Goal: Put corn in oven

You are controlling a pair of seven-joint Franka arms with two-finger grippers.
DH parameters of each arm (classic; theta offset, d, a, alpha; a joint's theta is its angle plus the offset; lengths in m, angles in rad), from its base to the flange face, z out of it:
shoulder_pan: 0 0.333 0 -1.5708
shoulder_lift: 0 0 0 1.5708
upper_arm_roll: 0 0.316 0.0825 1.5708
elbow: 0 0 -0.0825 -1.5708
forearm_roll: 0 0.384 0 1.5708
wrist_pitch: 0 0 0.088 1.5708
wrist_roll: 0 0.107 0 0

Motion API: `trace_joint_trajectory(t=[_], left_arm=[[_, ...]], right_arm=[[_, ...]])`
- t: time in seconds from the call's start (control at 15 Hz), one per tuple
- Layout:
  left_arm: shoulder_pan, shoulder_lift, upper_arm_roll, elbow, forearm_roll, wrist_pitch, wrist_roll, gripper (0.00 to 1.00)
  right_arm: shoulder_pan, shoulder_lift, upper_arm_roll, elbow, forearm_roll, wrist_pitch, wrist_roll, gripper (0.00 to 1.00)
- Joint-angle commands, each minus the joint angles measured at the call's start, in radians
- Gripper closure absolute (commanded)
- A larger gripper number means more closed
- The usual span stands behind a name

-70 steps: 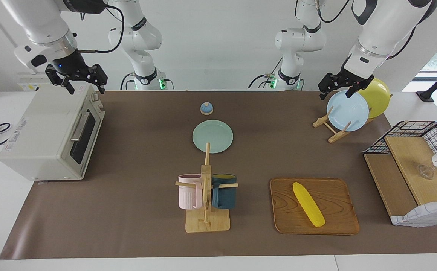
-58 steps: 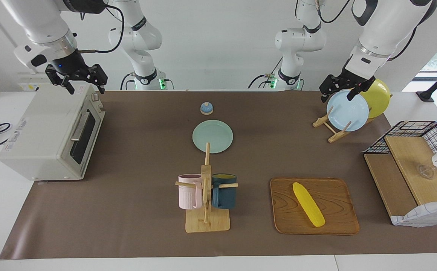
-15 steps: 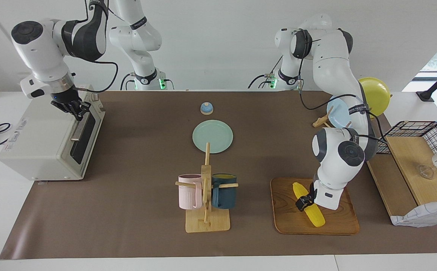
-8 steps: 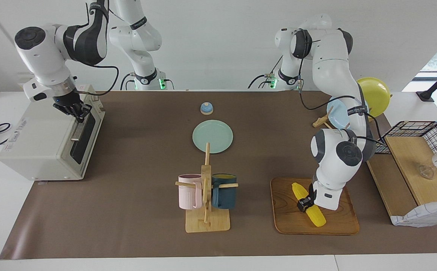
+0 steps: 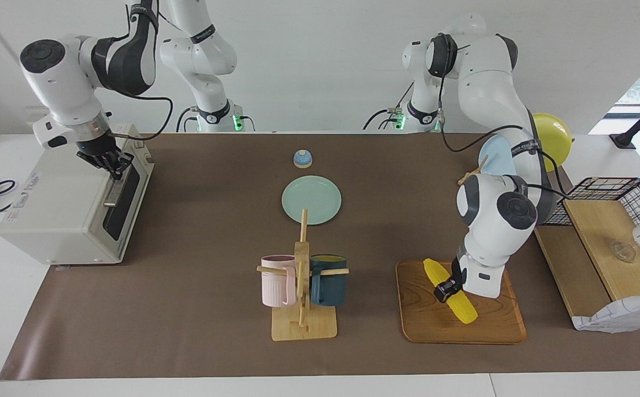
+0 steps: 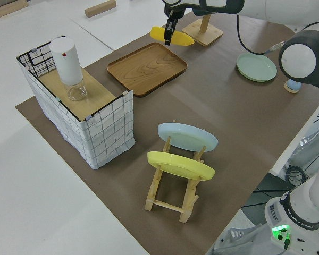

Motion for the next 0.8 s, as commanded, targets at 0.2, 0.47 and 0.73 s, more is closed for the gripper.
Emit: trace_joint_trajectory(t=[0.2,0.47,0.73], left_arm=[[-0.239,-0.338,0.011,-0.483,-0.016,0.067,-0.168,1.0],[-0.419,-0.427,0.011,-0.716,-0.016,0.344,-0.289,1.0],[-0.5,-0.326,0.006,-0.724,-0.016,0.51,-0.224,1.0]], right_arm=[[-0.009,-0.008,0.008,-0.042,-0.01,0.017,-0.005,1.0],[-0.003,0.008,0.01,-0.047,-0.006,0.023,-0.031,1.0],[0.005,0.028,0.011,-0.074,-0.006,0.087,-0.031,1.0]])
